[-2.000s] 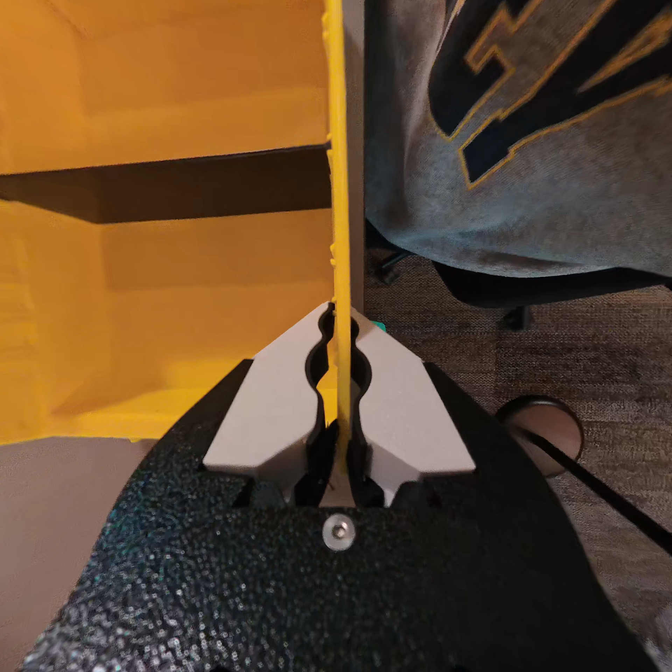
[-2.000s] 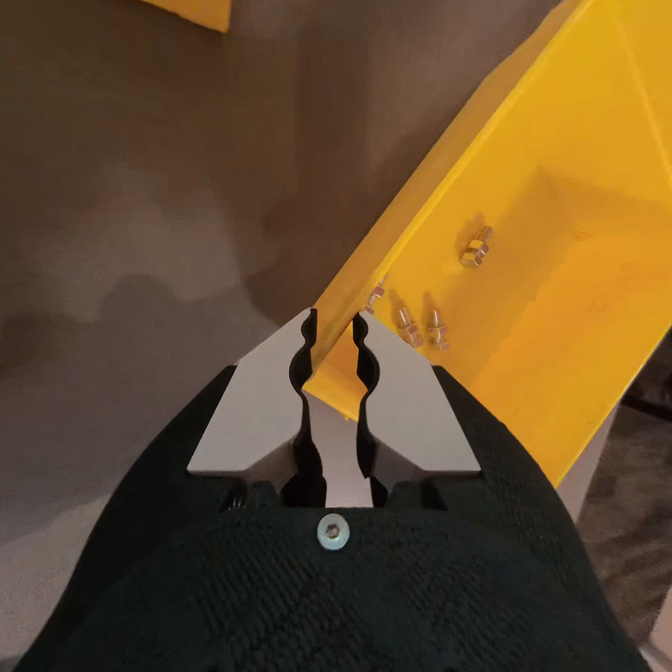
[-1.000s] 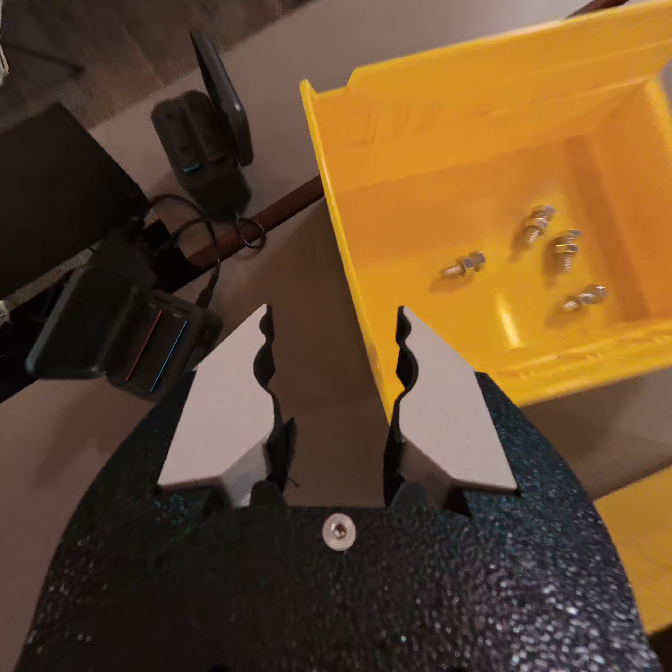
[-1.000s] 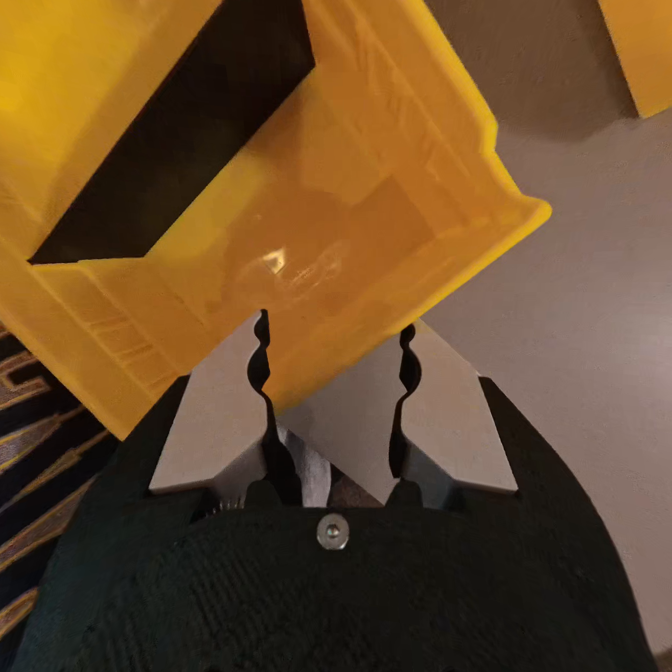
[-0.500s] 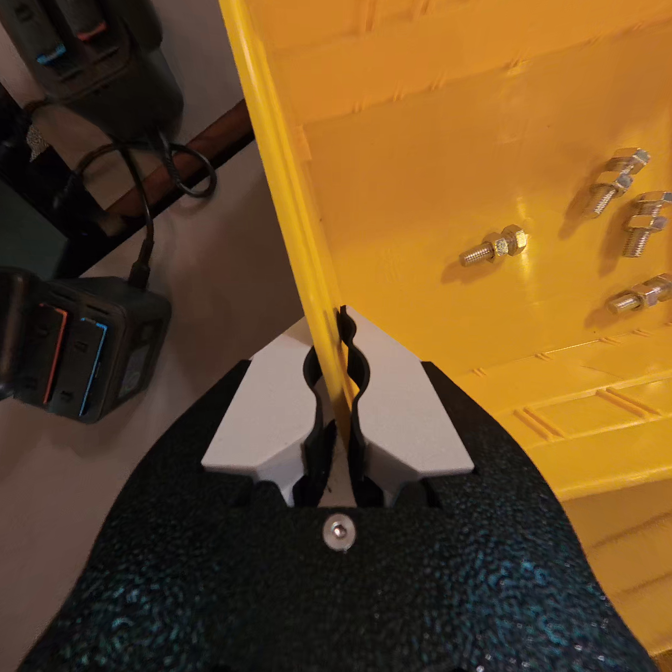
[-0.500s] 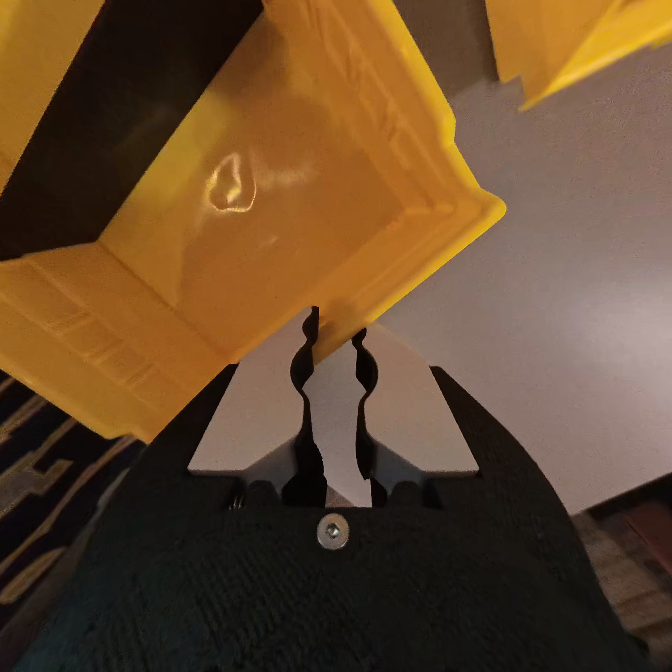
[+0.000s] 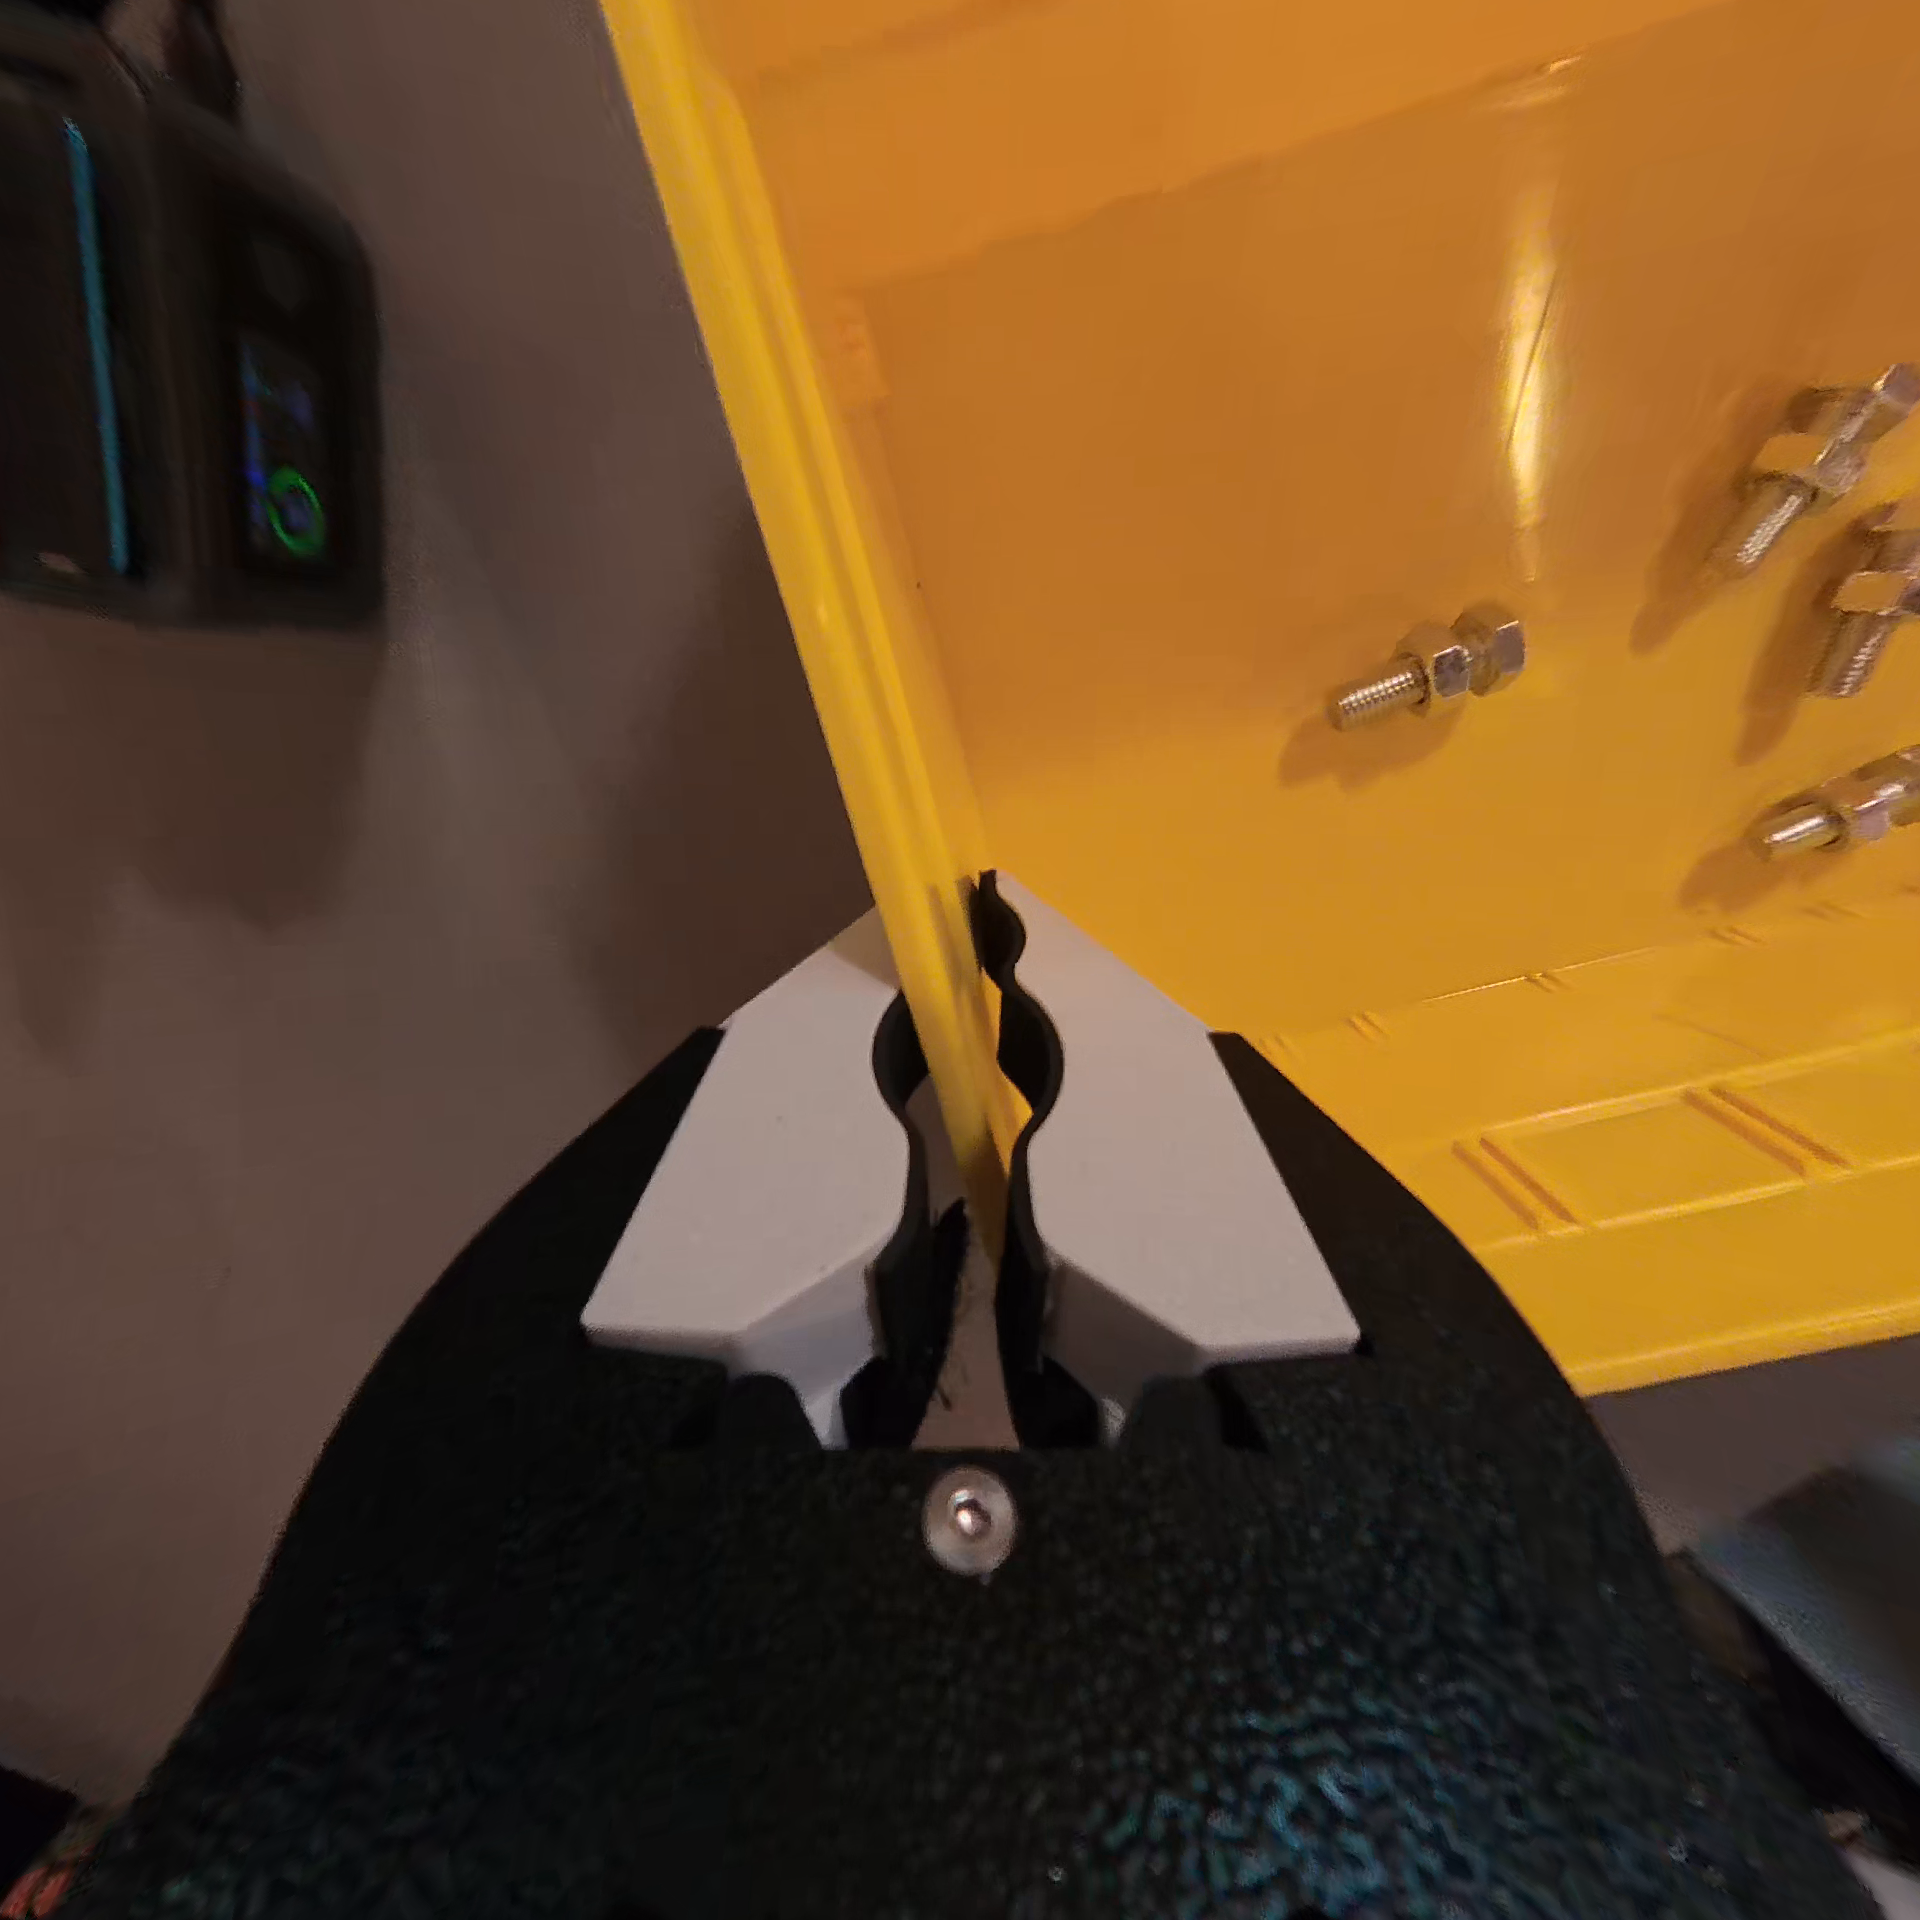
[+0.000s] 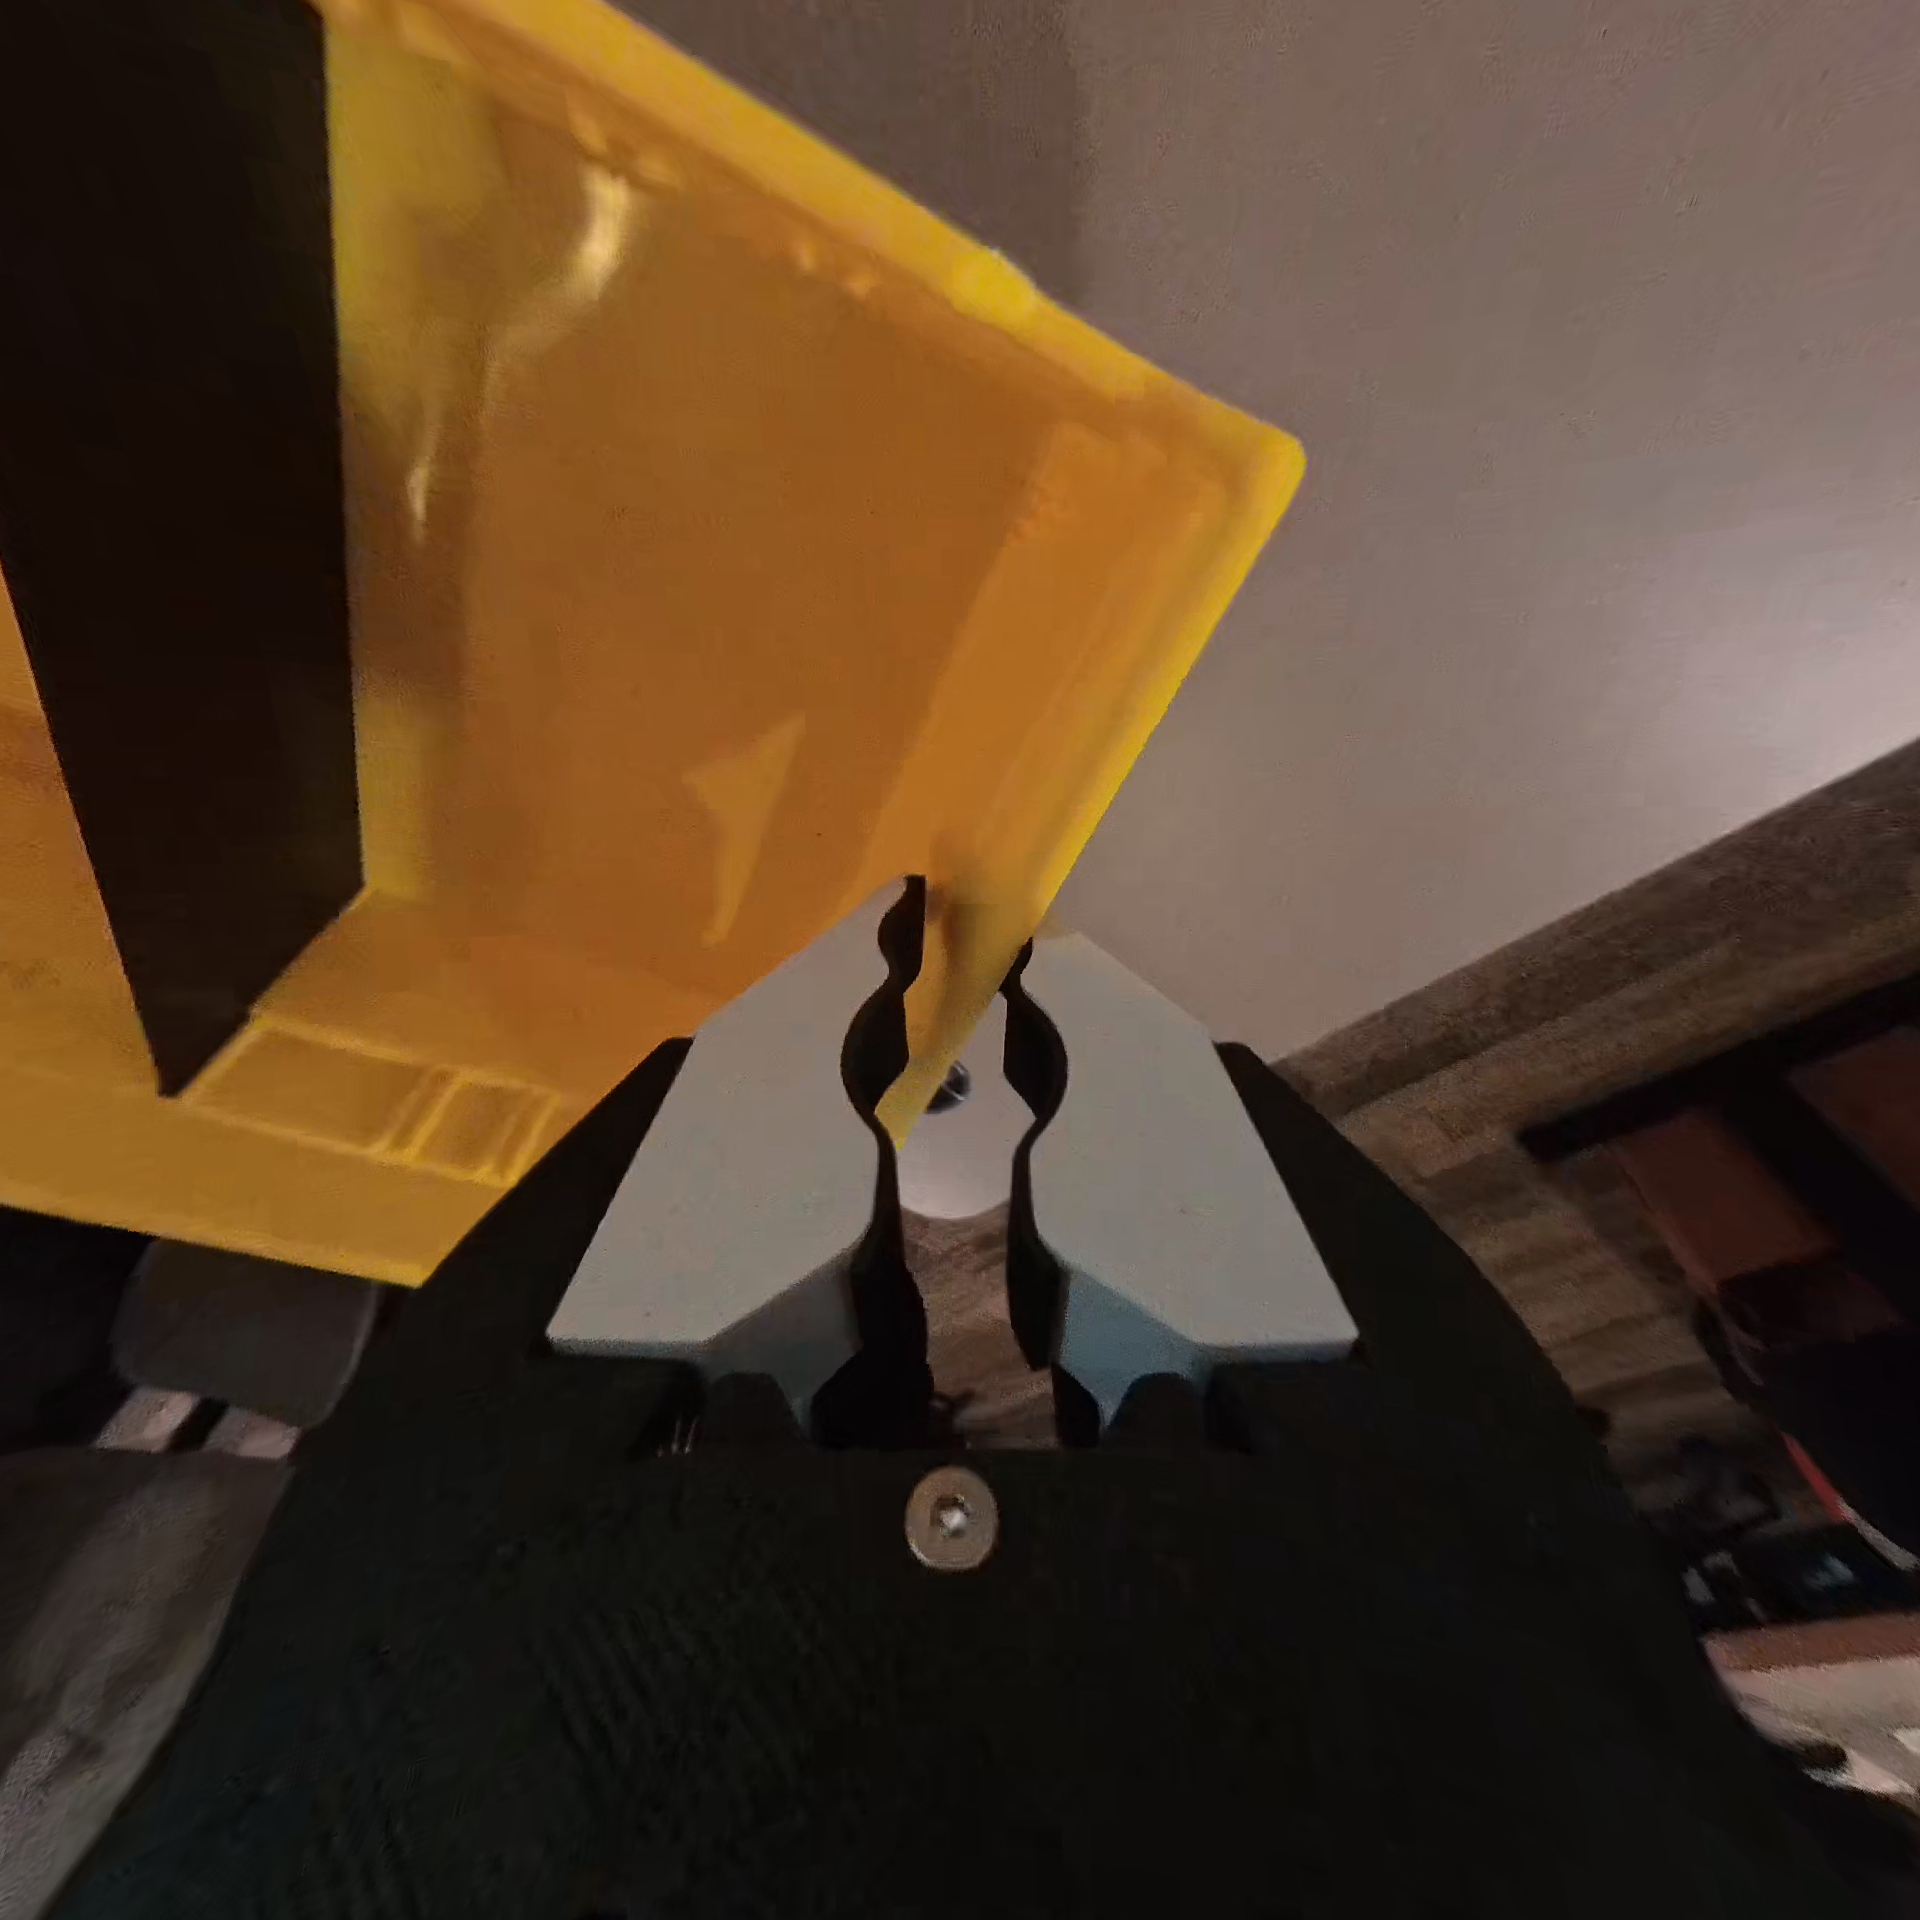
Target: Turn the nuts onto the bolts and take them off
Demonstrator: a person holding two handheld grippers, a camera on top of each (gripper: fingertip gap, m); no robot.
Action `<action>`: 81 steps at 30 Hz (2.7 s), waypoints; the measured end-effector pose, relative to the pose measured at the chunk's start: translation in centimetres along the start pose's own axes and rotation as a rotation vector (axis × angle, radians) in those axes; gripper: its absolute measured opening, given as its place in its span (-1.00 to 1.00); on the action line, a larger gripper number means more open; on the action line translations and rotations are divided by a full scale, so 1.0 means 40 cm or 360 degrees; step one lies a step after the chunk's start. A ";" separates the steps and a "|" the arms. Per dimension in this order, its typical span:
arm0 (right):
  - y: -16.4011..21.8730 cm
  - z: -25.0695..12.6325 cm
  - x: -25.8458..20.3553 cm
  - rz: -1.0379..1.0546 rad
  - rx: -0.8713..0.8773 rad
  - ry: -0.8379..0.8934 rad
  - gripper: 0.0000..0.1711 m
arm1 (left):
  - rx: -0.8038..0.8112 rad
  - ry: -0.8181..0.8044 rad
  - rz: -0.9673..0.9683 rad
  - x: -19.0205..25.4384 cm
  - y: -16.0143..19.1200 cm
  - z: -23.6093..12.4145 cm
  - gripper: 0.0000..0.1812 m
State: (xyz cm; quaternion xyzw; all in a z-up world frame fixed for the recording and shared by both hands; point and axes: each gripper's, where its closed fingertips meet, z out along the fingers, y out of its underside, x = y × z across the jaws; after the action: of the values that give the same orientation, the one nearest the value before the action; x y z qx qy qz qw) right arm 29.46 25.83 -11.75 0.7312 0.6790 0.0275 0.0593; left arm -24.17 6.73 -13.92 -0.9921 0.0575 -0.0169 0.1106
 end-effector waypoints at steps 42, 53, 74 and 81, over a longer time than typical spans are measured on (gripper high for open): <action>-0.424 -0.437 0.031 0.0419 0.1630 0.0755 0.02 | 0.0967 -0.1036 0.0002 -0.177 0.299 -0.450 0.29; -0.684 -0.376 -0.456 0.0254 0.2987 0.0593 -1.00 | 0.2182 -0.0743 -0.0296 0.347 -0.001 -0.341 -1.00; -0.583 -0.241 -0.316 0.0379 0.2749 0.0935 -0.92 | 0.2011 -0.1017 -0.0292 0.176 0.080 -0.171 -0.93; -0.790 -0.252 -0.274 0.0263 0.2870 0.0855 -0.38 | 0.2047 -0.0982 -0.0274 0.223 0.001 -0.156 0.10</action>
State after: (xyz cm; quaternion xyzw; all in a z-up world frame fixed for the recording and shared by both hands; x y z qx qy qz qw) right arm -3.89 17.63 -5.26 0.5163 0.3811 -0.3365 -0.6892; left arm -15.61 4.29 -7.67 -0.6911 -0.0762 0.2251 0.6826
